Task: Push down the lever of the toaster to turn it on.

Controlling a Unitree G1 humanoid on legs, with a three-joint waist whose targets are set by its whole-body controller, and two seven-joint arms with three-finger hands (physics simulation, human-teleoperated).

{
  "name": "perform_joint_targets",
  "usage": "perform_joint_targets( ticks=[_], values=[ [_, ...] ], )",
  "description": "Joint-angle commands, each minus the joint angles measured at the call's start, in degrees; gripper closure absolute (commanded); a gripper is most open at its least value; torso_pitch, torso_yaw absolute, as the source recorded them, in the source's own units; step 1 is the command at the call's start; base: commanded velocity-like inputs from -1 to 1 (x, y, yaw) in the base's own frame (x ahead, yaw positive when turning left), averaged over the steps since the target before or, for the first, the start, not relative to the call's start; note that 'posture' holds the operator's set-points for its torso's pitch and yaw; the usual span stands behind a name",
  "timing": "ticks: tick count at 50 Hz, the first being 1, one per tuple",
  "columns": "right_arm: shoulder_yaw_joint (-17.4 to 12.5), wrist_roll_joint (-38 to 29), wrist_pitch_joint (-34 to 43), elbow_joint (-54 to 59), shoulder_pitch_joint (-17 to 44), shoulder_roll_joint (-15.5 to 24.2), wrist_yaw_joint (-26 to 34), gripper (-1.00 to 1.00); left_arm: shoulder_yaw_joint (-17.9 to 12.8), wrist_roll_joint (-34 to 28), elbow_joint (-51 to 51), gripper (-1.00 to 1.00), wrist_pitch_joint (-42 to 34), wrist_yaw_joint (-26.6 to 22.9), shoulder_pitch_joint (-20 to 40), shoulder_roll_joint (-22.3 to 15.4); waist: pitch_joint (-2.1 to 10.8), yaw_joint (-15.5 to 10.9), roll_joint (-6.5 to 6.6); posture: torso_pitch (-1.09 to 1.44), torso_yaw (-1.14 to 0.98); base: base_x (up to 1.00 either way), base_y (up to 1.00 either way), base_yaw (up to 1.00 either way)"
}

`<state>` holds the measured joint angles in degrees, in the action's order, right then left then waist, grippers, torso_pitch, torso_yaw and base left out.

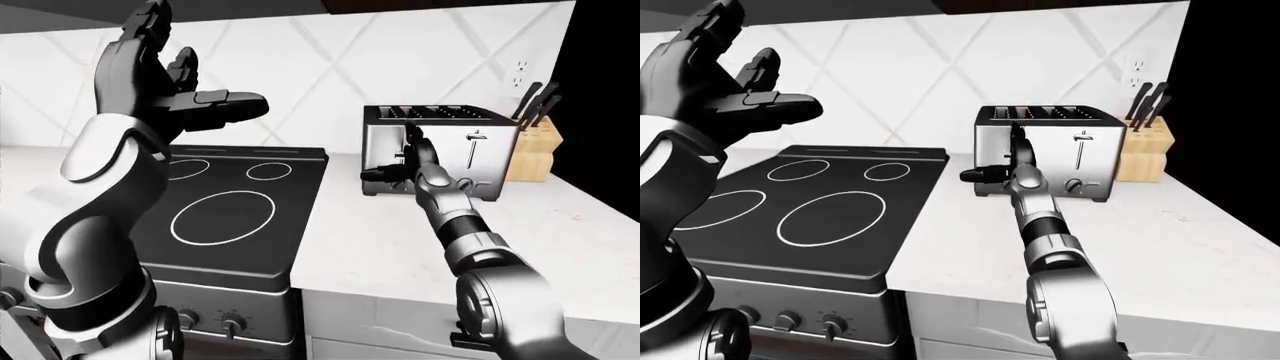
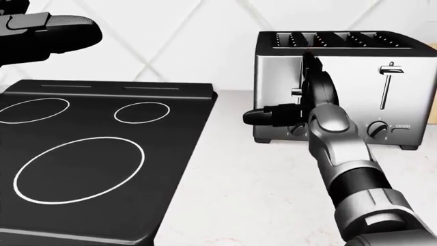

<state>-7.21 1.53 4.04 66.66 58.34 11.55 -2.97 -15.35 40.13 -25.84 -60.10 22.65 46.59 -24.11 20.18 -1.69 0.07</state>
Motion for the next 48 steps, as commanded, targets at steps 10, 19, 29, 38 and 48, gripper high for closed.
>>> perform_joint_targets(
  ticks=[10, 19, 29, 38, 48],
  values=[
    [-0.5, 0.3, 3.6, 3.7, -0.2, 0.0, 0.0, -1.0, -0.4, -0.1, -0.3, -1.0, 1.6, -0.1, 1.6, -0.5, -0.58, -0.1, 0.41, -0.5, 0.0, 0.0, 0.0, 0.0],
    [-0.8, 0.3, 3.3, 4.5, -0.7, 0.2, -0.2, -1.0, -0.4, 0.4, -0.5, -1.0, 1.4, 0.3, 1.7, -0.6, -0.58, -0.2, 0.35, -0.5, 0.0, 0.0, 0.0, 0.0],
    [-1.1, 0.3, 2.6, 5.4, -1.3, 0.1, -0.2, -1.0, -0.4, 0.1, -0.2, -1.0, 1.7, 0.1, 1.7, -0.6, -0.61, -0.3, 0.34, -0.5, 0.0, 0.0, 0.0, 0.0],
    [-1.4, 0.4, 2.4, 5.8, -2.3, 0.1, -0.4, -1.0, -0.3, 0.3, -0.4, -1.0, 1.5, 0.3, 1.8, -0.7, -0.58, -0.4, 0.28, -0.5, 0.0, 0.0, 0.0, 0.0],
    [-1.6, 0.4, 2.1, 6.3, -2.8, 0.1, -0.4, -1.0, -0.4, 0.5, -0.6, -1.0, 1.3, 0.6, 1.8, -0.6, -0.56, -0.4, 0.2, -0.5, 0.0, 0.0, 0.0, 0.0]
  ],
)
